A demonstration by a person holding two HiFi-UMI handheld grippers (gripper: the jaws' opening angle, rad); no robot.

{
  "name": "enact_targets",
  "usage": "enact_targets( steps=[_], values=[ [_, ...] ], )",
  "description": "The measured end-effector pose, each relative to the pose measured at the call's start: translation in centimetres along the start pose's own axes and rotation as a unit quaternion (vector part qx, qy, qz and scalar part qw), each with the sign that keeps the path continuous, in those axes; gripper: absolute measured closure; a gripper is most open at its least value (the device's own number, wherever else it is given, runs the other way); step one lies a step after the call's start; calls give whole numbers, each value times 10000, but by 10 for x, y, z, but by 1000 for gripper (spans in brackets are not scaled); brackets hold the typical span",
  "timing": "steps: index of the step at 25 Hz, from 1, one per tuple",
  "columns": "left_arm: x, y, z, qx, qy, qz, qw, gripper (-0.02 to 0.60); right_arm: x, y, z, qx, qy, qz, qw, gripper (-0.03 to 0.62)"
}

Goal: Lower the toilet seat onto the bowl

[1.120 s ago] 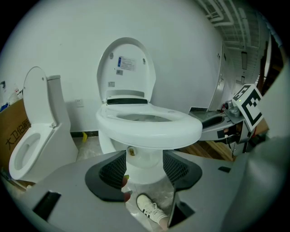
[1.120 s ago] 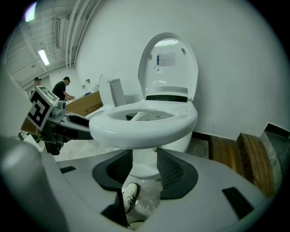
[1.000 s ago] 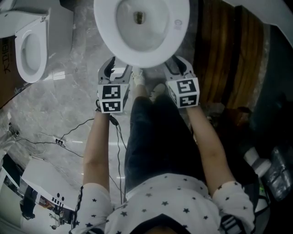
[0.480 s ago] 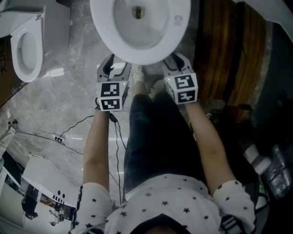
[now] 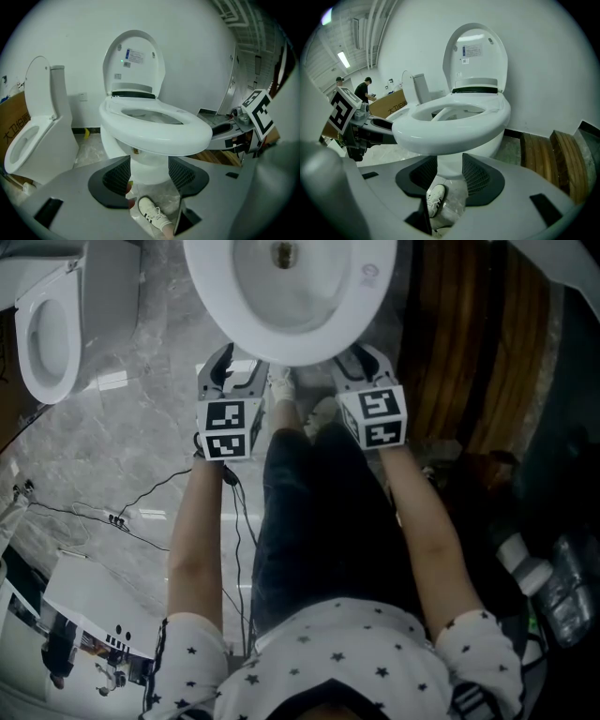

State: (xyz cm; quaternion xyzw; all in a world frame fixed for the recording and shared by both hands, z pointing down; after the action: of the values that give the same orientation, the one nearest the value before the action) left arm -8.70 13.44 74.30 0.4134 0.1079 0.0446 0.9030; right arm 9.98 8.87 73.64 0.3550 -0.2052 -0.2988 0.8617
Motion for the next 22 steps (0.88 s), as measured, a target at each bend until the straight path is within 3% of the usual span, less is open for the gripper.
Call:
enact_targets(
  steps=[22],
  values=[
    [-9,32,19,-332,-47,6,9994,324,-4,22,22,-309,-38,-98,9995,442]
  ],
)
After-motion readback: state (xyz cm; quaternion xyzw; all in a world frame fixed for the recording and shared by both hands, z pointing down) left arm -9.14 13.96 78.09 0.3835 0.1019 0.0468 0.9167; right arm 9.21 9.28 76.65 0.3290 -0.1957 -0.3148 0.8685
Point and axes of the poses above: the fingertips, and each gripper's own axes: z forward along the fingers, x to its right, y out of its underside, the point moved 5 cm from there along -z, backward along the fingers, and after that the axes turned 8 degrees about x, right-handed, at the moved point
